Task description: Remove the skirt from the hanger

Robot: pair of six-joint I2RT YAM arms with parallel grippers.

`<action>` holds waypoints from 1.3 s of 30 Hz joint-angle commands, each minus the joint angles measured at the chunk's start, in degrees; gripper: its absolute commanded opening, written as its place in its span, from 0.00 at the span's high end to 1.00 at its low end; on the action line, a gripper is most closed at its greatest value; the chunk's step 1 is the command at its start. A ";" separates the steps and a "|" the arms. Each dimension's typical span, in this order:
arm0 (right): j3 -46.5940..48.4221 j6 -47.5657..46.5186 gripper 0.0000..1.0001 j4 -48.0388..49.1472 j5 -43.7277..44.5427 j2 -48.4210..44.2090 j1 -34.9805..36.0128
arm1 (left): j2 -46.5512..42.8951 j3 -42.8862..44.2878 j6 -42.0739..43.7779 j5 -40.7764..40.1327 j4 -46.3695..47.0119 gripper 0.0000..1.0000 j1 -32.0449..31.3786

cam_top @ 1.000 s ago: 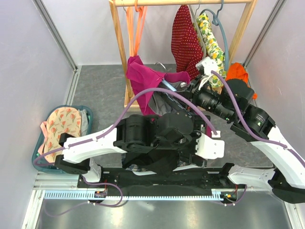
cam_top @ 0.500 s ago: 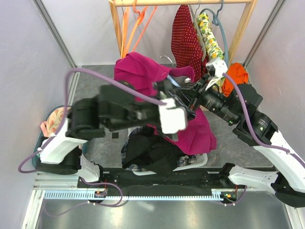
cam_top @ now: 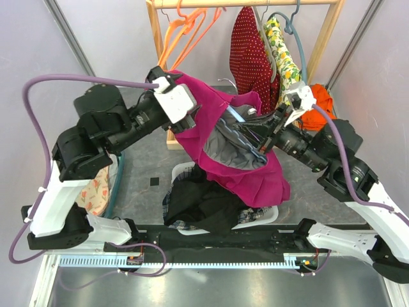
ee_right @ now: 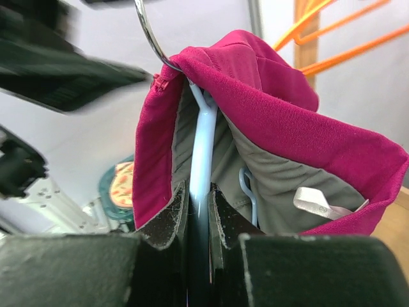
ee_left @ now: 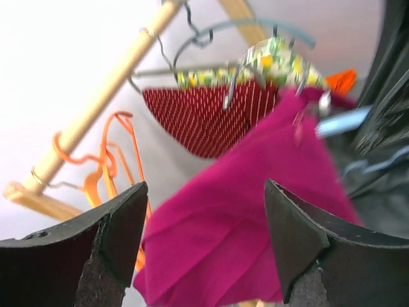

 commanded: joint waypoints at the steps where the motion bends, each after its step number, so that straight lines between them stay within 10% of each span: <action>1: 2.02 2.66 1.00 12.68 -5.78 -3.85 0.05 | -2.25 -8.35 -0.48 -0.57 4.87 0.13 3.47; 12: 5.00 3.64 1.00 6.54 -14.23 -3.42 0.14 | 0.48 -3.72 1.72 9.27 -0.84 0.00 4.70; 15: 4.75 3.46 1.00 5.22 -14.58 -2.80 0.14 | 1.53 -1.35 2.60 14.54 -6.72 0.19 5.05; 19: 4.92 3.11 0.78 3.20 -15.02 -1.57 0.14 | 3.73 2.70 3.74 18.06 -13.76 0.94 4.97; 20: 5.44 2.67 0.73 2.50 -15.28 -1.39 0.05 | 4.16 3.23 4.00 17.98 -15.07 0.98 4.97; 25: 8.25 -2.16 0.48 -5.13 -13.27 0.45 0.05 | 3.91 4.64 4.36 17.54 -15.35 0.98 4.97; 39: 15.28 -11.82 0.54 -17.98 -11.86 4.84 0.05 | -0.58 -0.37 2.95 16.57 -9.02 0.98 5.05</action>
